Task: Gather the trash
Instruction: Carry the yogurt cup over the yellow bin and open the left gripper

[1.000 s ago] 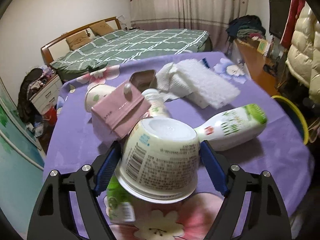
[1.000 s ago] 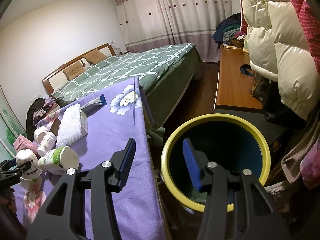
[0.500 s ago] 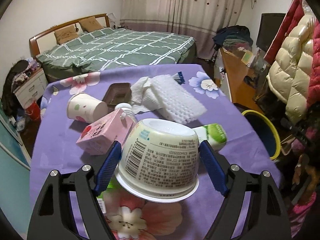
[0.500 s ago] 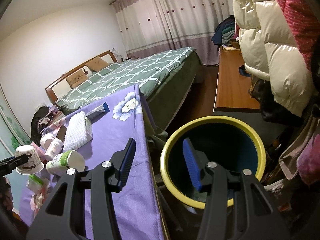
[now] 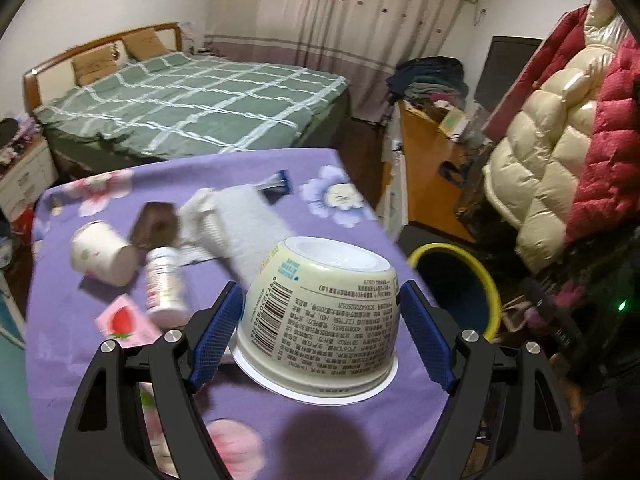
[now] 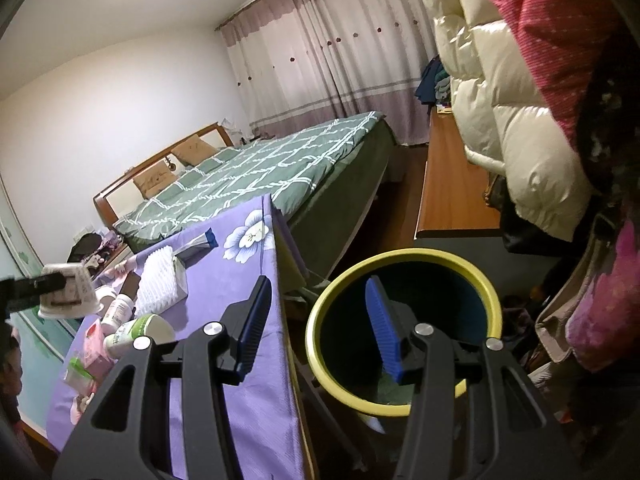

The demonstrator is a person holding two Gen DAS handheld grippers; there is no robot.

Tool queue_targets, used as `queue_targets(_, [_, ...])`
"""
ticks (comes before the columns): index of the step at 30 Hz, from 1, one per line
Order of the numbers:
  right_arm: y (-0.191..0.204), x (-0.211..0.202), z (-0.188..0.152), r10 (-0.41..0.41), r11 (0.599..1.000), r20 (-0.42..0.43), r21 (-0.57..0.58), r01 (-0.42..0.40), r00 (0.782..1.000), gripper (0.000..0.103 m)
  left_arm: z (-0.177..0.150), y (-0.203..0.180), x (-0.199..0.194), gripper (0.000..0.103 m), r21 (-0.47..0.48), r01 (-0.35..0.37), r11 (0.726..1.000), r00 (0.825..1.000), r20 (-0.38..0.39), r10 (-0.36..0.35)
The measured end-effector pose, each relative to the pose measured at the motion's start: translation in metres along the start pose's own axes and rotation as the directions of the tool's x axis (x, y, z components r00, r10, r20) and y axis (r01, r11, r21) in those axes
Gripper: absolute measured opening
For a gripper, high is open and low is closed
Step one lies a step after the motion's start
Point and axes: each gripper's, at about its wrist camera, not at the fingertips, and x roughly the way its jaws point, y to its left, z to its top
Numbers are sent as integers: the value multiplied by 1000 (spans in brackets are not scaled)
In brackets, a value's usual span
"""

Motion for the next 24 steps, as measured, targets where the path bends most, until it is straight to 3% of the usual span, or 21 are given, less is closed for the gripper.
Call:
queue_targets(11, [-45,-26,-3,-53,998,22,48,51,998,47,34,-113,65,79,78,112,991,992,-71,-106])
queue_targets(24, [-87,-32,-24,-145,985,-18,89,146,989,47,7,-238,194,80,174,194,965,964,-216,-155])
